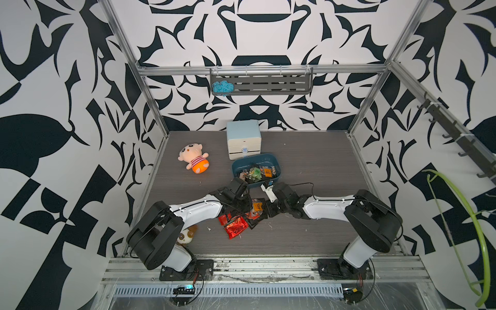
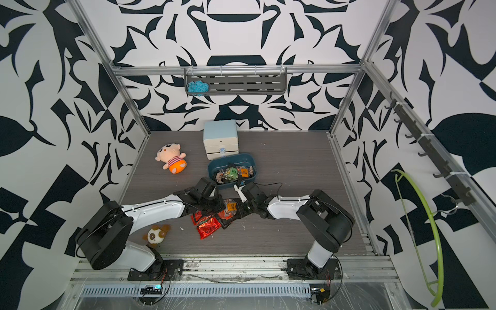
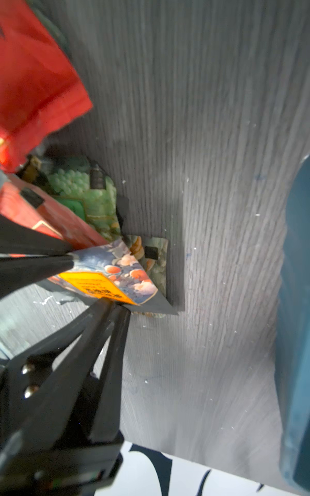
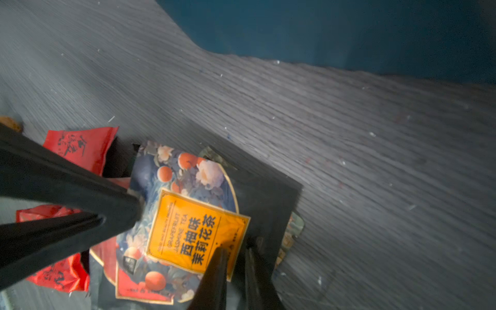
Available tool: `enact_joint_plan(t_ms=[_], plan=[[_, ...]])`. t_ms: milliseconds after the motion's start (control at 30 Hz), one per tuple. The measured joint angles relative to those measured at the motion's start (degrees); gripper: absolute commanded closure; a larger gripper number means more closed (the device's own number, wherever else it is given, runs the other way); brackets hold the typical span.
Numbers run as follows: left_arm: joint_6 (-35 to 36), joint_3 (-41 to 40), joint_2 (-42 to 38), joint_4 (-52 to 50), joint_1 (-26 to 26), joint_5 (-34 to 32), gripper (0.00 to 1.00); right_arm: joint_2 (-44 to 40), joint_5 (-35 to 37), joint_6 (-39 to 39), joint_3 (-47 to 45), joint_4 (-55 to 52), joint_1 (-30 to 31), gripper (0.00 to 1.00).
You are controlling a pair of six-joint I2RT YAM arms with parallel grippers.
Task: Put the tea bags into the storage box
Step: Pick up the tea bag from the center of the board, then place the tea bag in the storage box.
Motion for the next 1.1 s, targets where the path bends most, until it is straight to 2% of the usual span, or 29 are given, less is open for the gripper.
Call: enact_joint_plan(t_ms=[233,600,867,1100], plan=[[0.39,0.42,-0.04,-0.31,0.0,0.66,1.0,-1.9,2.43,0.11,-0.9,0.26,0.0,0.83],[1.55,1.18,-6.99,-3.02,-0.2,1.88,1.0,-21.51,22.88,1.62,-13.29,4.63,0.13,0.8],[3.02,6.14,-8.04,-6.14,-0.35,3.8,1.0,-27.08,32.54,2.89,-16.24,5.2,0.13,0.79],[5.14,13.75,-7.61,-9.05,-0.57,4.04,1.0,-29.79,38.97,3.58,-17.27,5.14,0.13,0.79]])
